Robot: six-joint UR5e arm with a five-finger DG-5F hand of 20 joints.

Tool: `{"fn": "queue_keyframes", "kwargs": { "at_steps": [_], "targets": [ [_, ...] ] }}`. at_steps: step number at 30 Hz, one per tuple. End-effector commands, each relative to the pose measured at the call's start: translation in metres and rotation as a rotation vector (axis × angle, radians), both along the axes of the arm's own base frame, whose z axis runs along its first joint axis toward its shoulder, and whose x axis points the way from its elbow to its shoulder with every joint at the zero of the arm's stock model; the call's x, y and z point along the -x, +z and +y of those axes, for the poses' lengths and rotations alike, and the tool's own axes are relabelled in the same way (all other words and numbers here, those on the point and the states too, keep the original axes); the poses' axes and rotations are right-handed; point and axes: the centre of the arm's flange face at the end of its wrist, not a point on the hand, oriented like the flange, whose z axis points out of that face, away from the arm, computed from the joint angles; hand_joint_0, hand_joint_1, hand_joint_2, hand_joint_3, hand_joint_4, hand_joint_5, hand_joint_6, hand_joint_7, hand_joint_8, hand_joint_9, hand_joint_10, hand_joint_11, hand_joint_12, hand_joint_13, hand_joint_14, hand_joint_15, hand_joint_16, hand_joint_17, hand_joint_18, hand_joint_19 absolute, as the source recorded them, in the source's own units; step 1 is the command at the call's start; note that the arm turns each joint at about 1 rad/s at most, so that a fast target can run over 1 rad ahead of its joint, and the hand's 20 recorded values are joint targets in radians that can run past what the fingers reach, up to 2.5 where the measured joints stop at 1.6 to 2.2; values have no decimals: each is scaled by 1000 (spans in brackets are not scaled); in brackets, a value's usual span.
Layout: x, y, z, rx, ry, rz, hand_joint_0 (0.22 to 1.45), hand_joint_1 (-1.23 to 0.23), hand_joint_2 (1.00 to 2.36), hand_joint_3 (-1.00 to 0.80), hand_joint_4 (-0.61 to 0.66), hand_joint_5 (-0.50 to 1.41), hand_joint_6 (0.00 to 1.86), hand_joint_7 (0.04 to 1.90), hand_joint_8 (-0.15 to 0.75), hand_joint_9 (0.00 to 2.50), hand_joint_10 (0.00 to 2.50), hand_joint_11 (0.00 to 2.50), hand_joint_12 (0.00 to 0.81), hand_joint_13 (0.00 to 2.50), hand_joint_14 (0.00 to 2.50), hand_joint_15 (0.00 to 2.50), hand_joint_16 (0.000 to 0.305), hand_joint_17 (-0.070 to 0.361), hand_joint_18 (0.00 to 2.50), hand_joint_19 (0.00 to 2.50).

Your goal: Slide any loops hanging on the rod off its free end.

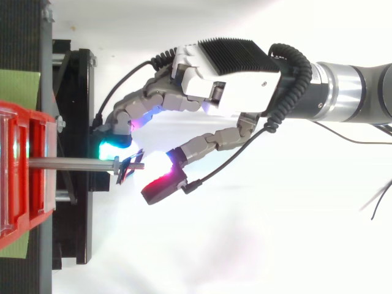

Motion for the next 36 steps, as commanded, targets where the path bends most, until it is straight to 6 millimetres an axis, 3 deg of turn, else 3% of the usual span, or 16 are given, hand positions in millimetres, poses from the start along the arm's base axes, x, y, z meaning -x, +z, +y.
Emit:
{"fn": "queue_keyframes", "kwargs": {
  "at_steps": [1, 24, 36],
  "targets": [
    [0, 0, -1, 0, -1, -2, 599, -617, 1019, -241, 173, -208, 831, 926, 305, 813, 9, 285, 294, 860, 5, 151, 47, 106, 962, 407],
    [3, -2, 0, -37, 48, 35, 604, -643, 1022, -177, 135, -209, 868, 911, 300, 807, 11, 284, 294, 851, 5, 153, 47, 105, 954, 405],
    [16, 31, 1, -44, 61, 152, 605, -646, 1020, -173, 131, -208, 868, 908, 302, 809, 8, 278, 296, 853, 5, 150, 47, 106, 954, 410]
  ]
}}
